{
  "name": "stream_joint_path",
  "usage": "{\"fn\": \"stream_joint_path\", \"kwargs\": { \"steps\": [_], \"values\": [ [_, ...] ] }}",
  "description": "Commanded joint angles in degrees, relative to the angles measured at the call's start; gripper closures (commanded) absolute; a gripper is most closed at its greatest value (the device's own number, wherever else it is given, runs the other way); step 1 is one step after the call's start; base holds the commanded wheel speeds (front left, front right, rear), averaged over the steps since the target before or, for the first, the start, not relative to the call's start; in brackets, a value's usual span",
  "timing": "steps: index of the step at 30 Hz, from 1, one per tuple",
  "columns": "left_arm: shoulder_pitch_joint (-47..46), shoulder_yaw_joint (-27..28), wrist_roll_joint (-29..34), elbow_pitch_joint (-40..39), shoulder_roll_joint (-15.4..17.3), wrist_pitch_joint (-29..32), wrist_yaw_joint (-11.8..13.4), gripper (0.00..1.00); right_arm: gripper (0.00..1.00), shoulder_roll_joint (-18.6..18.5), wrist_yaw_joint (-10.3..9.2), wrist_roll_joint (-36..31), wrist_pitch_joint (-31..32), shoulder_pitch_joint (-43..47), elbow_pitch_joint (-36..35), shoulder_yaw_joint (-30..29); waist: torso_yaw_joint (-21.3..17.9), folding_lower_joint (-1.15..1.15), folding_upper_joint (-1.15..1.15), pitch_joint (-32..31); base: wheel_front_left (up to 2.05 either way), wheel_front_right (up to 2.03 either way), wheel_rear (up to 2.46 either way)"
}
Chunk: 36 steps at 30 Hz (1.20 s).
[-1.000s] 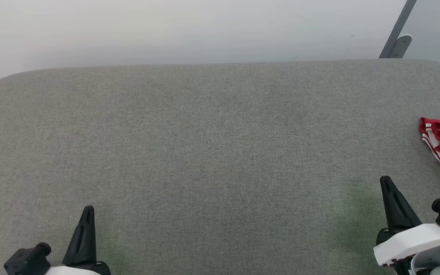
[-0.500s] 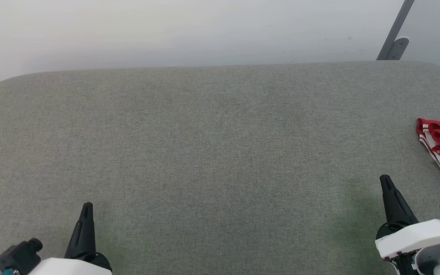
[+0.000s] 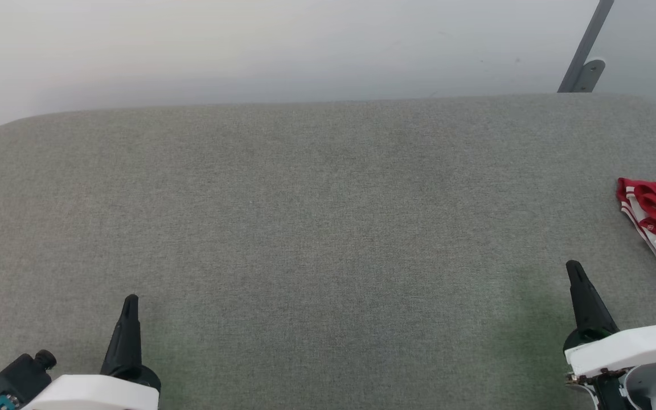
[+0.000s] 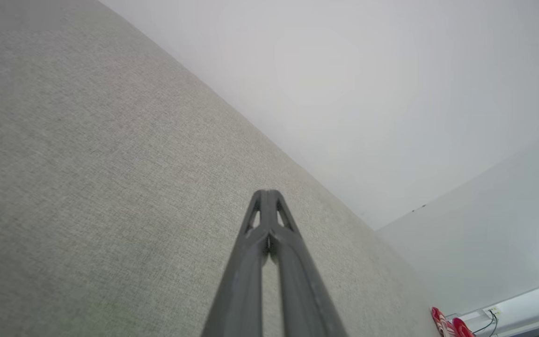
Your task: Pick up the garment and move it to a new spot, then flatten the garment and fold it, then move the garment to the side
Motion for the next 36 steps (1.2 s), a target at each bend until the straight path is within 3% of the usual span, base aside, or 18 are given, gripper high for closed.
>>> {"fn": "stream_joint_path", "kwargs": {
  "steps": [1,36],
  "values": [
    [-1.57,0.42,-1.99,-0.37,0.25,0.36,0.04,1.0,1.0,-0.03,-0.01,1.75,0.39,-1.52,-0.55,-0.24,-0.02,0.0,0.0,-0.04,0.0,0.0,0.0],
    [-5.08,1.81,-22.36,2.08,-1.35,6.23,0.07,1.0,1.0,2.35,-0.02,22.26,4.16,-2.91,1.37,-1.76,-0.68,0.0,0.0,-1.32,0.0,0.0,0.0]
  ]
}}
